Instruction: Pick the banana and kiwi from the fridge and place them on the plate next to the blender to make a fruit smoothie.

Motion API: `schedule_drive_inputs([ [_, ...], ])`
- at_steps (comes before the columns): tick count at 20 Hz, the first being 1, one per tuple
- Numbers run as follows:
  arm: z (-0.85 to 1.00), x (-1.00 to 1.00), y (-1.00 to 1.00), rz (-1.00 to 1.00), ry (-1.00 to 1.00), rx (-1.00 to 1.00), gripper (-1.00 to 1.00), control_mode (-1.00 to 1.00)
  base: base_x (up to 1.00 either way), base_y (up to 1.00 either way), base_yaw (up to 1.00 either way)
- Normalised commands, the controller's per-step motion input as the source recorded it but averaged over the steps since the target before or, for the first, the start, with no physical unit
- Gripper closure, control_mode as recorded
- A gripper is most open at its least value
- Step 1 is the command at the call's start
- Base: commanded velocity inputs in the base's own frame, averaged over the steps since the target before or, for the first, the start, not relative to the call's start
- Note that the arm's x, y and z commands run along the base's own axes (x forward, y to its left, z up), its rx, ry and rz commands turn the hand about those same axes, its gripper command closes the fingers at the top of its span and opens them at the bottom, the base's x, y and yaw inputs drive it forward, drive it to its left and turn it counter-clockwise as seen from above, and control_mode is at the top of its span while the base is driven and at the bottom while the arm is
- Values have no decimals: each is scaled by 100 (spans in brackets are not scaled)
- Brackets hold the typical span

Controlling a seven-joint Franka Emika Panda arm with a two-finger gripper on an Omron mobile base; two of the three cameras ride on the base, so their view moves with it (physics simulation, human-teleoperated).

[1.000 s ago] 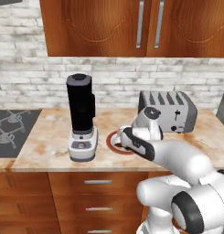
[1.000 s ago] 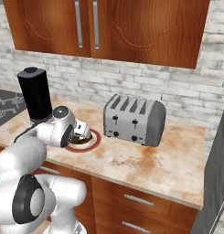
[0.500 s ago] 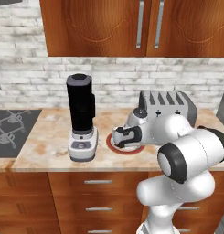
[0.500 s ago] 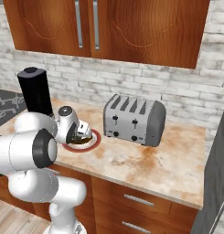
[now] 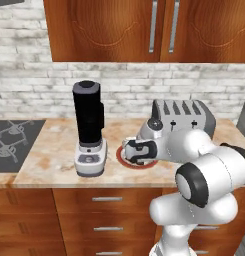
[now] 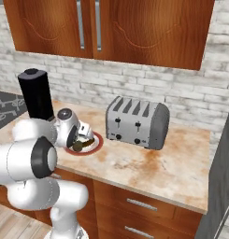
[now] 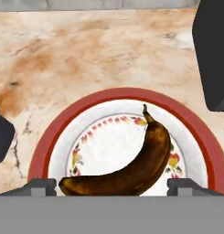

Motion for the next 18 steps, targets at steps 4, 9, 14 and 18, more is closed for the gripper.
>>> schedule_drive_inputs([
  [4, 32, -96, 0, 0, -32, 0, -100, -100, 0, 0, 0],
  [9, 29, -100, 0, 0, -21, 0, -100, -100, 0, 0, 0],
  [14, 38, -100, -1, 0, -20, 0, -100, -100, 0, 0, 0],
  [18, 2, -100, -22, -5, -26, 2, -100, -100, 0, 0, 0],
])
